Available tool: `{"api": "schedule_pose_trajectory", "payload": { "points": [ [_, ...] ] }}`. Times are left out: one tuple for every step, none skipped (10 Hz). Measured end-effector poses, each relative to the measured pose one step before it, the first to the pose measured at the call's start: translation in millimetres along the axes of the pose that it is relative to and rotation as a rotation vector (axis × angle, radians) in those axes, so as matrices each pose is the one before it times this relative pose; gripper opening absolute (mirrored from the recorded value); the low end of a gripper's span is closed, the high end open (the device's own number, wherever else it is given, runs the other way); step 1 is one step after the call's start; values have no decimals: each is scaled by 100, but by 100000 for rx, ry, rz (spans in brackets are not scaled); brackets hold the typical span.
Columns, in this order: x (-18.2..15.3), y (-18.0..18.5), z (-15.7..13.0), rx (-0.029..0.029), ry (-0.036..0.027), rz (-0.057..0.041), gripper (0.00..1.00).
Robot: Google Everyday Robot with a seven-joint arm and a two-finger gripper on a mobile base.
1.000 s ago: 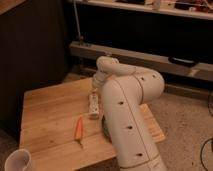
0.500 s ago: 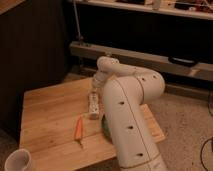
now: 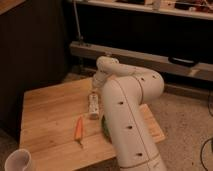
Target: Stand the bottle upright
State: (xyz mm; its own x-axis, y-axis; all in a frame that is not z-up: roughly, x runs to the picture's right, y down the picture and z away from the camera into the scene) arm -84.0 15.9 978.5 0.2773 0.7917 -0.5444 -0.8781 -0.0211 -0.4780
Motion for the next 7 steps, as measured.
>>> {"api": "schedule_pose_trajectory", "payload": {
  "points": [
    [-121, 37, 50, 9, -1, -73, 49],
    [-70, 56, 95, -71, 270, -23, 40],
    [-89, 50, 54, -85, 162, -134, 30],
    [-60, 53, 76, -8, 197, -230, 23],
    [-7, -5, 49, -68, 273, 21, 20],
    [57, -169, 147, 154, 330, 178, 20],
    [24, -90, 70, 64, 216, 110, 20]
  ]
}}
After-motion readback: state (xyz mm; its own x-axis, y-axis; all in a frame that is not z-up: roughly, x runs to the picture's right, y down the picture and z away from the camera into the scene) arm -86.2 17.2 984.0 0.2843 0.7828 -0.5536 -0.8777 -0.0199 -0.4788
